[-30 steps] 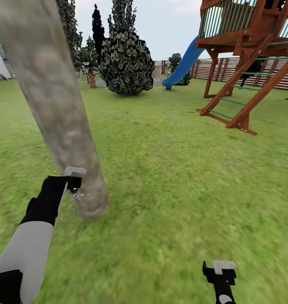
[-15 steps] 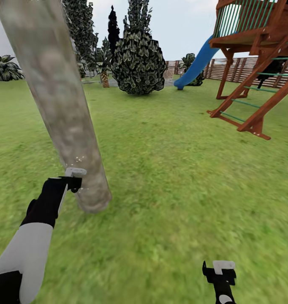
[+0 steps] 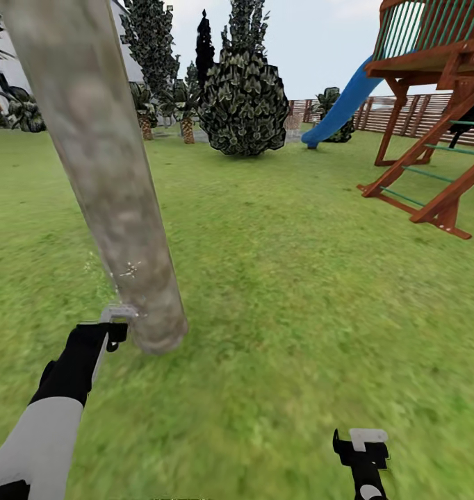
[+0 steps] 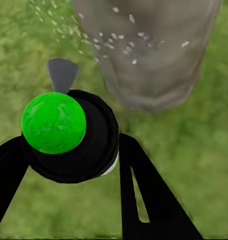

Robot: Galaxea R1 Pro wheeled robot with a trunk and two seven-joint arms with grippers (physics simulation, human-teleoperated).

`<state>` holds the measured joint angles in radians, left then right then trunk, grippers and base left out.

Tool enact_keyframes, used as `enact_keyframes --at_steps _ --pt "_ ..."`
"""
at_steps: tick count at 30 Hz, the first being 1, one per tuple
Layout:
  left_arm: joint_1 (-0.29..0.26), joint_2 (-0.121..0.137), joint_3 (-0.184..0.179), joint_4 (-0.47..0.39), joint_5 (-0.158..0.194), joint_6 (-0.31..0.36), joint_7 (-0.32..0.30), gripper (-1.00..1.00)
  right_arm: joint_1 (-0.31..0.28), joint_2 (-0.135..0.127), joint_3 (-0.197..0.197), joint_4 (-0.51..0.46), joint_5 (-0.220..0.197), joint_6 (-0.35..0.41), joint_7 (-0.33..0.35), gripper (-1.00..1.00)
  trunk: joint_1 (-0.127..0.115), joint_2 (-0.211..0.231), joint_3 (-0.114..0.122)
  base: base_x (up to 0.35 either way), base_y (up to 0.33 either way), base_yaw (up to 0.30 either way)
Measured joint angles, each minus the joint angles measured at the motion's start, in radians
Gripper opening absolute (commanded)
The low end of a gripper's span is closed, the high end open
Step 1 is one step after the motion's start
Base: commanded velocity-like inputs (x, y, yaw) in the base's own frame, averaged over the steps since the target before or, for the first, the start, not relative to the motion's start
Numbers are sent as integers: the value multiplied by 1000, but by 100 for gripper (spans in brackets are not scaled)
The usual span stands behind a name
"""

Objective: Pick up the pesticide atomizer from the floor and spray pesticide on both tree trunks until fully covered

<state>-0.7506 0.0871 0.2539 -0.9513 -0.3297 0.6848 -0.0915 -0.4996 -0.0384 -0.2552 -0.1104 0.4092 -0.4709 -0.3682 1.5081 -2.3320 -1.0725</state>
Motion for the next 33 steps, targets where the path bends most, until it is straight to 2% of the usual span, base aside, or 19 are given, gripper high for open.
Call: enact_keyframes --at_steps 2,4,6,10,14,18,20,22,26,33 --pt "6 -15 -1 1 8 -1 0 -100 0 0 0 0 0 0 0 100 0 0 0 176 -54 89" --pt "16 -55 -2 2 12 -12 -1 -100 0 0 -1 0 0 0 0 100 0 0 0 277 -95 14" --pt "49 -66 -3 1 4 -76 -1 -100 0 0 0 0 0 0 0 100 0 0 0 302 -86 2" --pt "56 -67 -2 -7 2 -102 0 -100 0 -1 -1 0 0 0 0 100 0 0 0 290 -21 0" --pt "59 -67 -1 -17 3 -109 -2 -100 1 0 0 0 0 0 0 100 0 0 0 45 -1 0" --pt "59 -63 0 -18 31 -112 -2 -100 0 0 -1 0 0 0 1 100 0 0 0 1 0 0" --pt "61 -61 0 -12 53 -204 -2 -100 0 0 -1 0 0 0 2 100 0 0 0 0 0 0" --pt "66 -60 0 -10 55 -244 -2 -100 0 0 0 0 0 0 2 100 0 0 0 0 0 0" --pt "69 -58 0 -14 57 -254 -3 -100 0 0 1 0 0 0 2 100 0 0 0 0 -61 0" --pt "86 -59 -1 -28 58 -252 -4 -100 0 0 1 0 0 0 2 100 0 0 0 0 -261 37"
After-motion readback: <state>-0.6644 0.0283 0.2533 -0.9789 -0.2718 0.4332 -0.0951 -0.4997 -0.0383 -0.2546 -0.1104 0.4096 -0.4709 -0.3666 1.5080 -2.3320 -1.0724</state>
